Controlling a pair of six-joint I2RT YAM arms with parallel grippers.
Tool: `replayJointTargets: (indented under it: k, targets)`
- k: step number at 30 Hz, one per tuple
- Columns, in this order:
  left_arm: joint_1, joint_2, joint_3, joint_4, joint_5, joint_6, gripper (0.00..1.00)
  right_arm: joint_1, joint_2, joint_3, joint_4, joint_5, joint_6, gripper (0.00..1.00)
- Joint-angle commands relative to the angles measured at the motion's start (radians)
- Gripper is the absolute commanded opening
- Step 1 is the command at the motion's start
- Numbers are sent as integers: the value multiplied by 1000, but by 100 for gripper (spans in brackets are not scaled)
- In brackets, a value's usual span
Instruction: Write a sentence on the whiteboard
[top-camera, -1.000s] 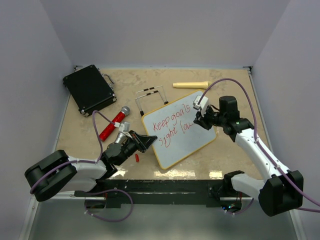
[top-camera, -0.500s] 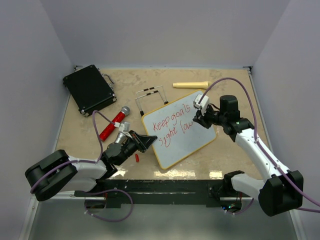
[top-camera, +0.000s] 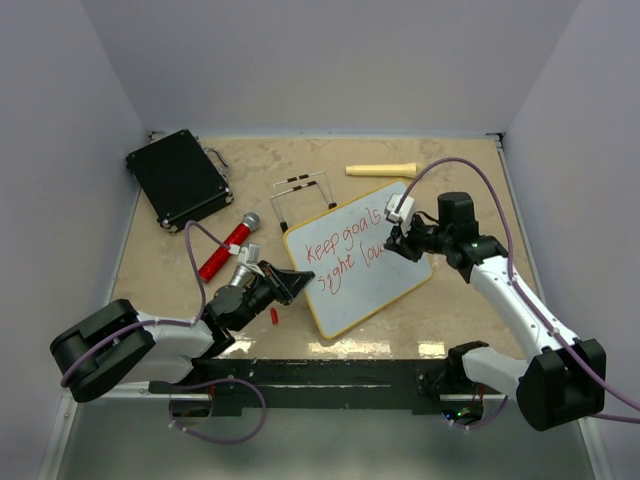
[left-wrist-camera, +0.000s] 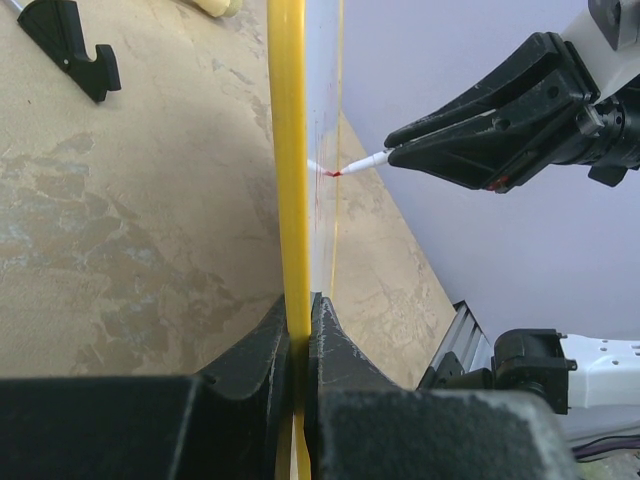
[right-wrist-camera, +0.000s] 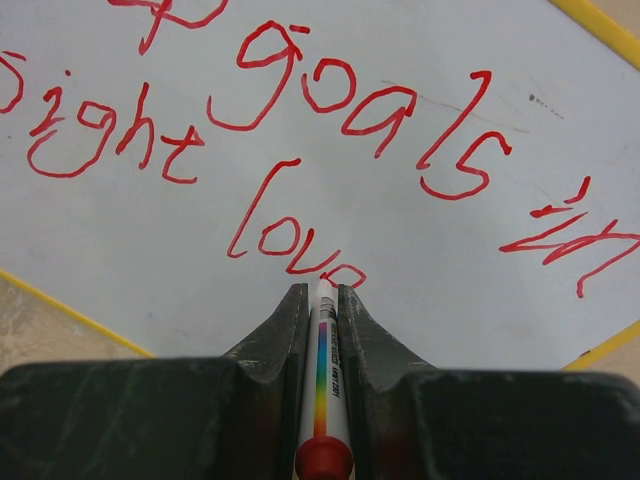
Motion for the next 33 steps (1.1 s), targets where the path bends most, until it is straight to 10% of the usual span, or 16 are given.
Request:
replayJointTargets:
  k: [1,14,33]
  targets:
    - [-3,-8,1,57,38,64,0,-1,13,37,-52,-9,-38,0]
    - [-1,-21,1,38,37,67,0,-6,-19,35,11,120,42,0]
    - [0,-30,-9,31,33,68,0,-93,-108,51,-41,-81,-34,0]
